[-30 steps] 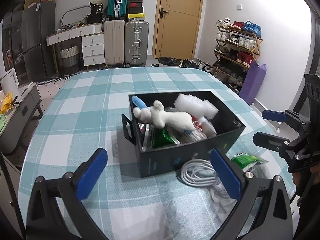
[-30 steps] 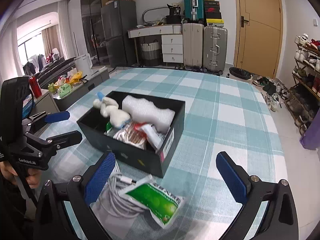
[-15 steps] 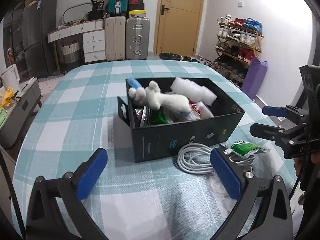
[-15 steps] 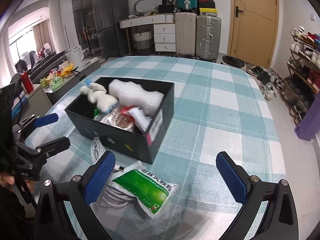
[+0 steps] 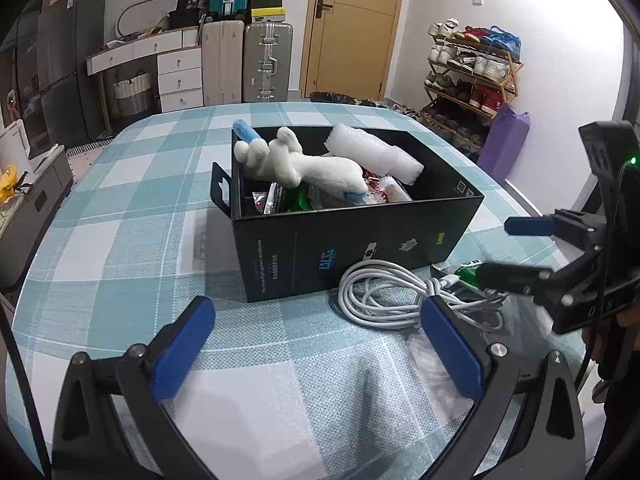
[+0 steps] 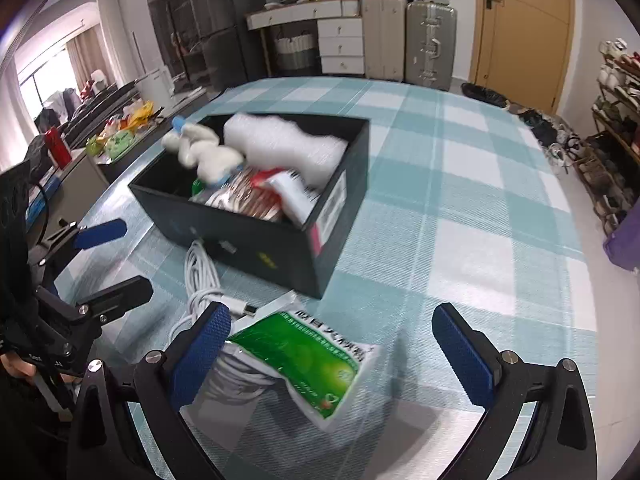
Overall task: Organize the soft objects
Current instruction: 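Move the right tool to the green sachet while the left tool approaches the white cable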
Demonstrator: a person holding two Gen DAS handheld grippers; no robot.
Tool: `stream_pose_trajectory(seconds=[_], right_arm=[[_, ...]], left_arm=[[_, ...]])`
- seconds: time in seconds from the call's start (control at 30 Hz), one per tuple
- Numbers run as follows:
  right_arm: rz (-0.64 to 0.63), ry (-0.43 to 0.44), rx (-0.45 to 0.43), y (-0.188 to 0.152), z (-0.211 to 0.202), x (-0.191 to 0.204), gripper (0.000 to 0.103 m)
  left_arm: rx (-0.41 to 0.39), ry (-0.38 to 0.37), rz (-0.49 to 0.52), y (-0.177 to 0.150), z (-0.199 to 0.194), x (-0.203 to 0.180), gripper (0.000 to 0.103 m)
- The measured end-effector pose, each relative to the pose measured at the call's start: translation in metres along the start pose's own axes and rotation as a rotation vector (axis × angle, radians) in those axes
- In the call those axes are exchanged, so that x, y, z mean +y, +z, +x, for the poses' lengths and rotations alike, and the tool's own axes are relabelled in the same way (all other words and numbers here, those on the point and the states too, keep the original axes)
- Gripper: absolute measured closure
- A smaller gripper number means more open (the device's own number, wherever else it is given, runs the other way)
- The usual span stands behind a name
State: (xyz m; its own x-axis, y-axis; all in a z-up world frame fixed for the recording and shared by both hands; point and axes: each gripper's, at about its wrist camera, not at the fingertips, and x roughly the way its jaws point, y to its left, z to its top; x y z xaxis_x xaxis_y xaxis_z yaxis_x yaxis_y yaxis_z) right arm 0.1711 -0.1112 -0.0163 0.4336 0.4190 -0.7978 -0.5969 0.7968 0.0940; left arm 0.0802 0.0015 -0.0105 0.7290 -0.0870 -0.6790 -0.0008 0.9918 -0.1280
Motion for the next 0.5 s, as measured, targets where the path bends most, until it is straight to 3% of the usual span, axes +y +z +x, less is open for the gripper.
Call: stream_pose_trajectory(seconds=[0.37, 0.5], right_arm=[[-0.004, 0.016, 0.065, -0.007, 0.008, -0.006, 0.001], [0.003, 0.027, 0.076, -0.009, 0.011, -0.011, 0.001]], left_arm=[[0.013, -0.001, 0.022, -0.001, 0.001, -0.006, 0.0], [0.031, -0.034, 0.027, 0.0, 0.003, -0.011, 0.0]])
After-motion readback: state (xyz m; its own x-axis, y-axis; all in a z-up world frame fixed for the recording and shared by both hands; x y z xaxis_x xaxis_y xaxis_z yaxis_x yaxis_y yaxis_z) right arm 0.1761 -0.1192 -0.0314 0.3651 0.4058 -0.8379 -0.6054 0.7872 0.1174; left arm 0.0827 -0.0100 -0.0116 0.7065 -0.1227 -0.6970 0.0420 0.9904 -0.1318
